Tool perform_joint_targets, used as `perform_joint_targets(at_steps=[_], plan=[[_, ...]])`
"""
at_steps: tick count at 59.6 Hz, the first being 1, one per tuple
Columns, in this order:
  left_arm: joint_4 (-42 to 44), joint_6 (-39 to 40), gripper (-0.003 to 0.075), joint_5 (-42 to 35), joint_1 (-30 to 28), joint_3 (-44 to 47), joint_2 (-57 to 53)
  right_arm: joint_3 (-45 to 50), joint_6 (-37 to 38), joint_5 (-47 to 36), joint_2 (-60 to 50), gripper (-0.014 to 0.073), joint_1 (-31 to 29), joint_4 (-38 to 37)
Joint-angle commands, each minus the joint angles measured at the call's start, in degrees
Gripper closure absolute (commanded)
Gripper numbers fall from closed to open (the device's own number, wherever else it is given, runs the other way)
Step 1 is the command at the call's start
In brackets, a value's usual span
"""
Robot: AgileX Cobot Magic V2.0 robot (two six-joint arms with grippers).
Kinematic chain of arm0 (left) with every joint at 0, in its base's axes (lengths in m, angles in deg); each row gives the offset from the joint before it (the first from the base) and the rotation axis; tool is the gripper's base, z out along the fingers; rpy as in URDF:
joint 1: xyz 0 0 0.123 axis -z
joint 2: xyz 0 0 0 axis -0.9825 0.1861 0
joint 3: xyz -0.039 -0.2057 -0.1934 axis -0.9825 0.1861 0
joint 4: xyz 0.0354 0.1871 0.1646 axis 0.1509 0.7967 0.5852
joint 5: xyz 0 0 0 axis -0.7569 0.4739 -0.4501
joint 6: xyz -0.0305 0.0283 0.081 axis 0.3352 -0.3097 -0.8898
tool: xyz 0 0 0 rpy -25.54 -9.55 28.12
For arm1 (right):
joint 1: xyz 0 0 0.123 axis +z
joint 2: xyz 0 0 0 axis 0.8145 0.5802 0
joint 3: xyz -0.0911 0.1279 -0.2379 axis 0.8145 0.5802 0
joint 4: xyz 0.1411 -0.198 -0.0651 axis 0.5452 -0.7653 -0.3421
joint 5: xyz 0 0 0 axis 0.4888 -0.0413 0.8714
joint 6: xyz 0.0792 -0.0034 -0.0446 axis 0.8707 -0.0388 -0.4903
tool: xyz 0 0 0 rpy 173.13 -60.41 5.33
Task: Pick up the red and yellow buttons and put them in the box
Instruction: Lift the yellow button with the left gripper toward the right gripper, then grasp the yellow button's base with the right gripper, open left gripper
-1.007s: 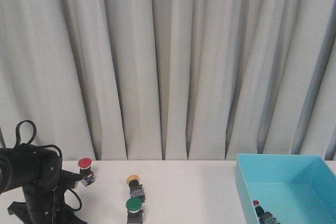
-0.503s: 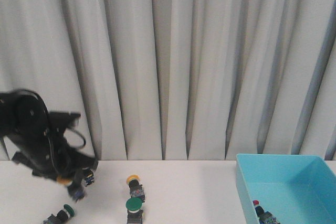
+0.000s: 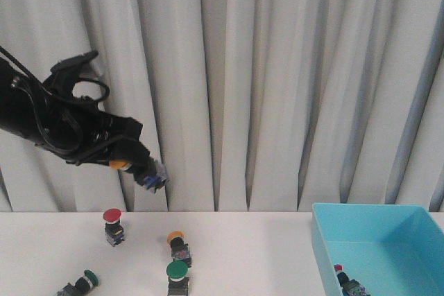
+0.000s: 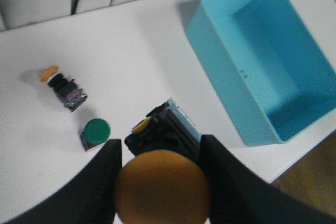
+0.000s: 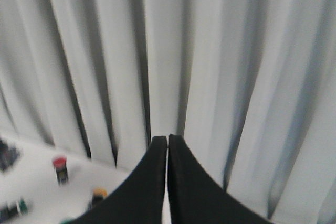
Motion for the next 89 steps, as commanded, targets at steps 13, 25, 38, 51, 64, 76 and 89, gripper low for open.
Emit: perform_joint_targets(at_steps=[13,25,38,51,64,76,89], plan=[[-15.71,-3.93,0.0716,-8.45,3.51,-2.28,-4.29,-1.50,-20.88,2.28,6.68,0.0247,6.12,-0.15],[-24.17,-5.18,0.0716,-10.75,5.40,-2.28,-4.29,-1.50,-28.06,-5.32,9.90,-0.0019,15.77,-5.92],[-29.52,-5.22,0.0716,-12.58,5.35,-2.28,-4.29,-1.50,-31.31,-8.91,12.23,-0.0034,20.61,-12.29],[-34.13,-3.14,0.0716,-11.05,5.35,-2.28,-4.29,-1.50,-32.84,-13.37,13.20,-0.0017,25.99,-12.28],[-35.41,-1.87,0.0716,-9.44,5.35,-2.22,-4.29,-1.50,-41.72,-18.60,13.20,-0.0008,30.80,-12.53],[-35.26,1.16,0.0716,-9.26,5.35,-2.22,-4.29,-1.50,-46.49,-21.99,13.20,-0.0001,31.87,-12.71],[-35.43,4.76,0.0716,-9.92,5.35,-2.22,-4.29,-1.50,-49.91,-22.33,13.69,-0.0001,31.87,-12.71]])
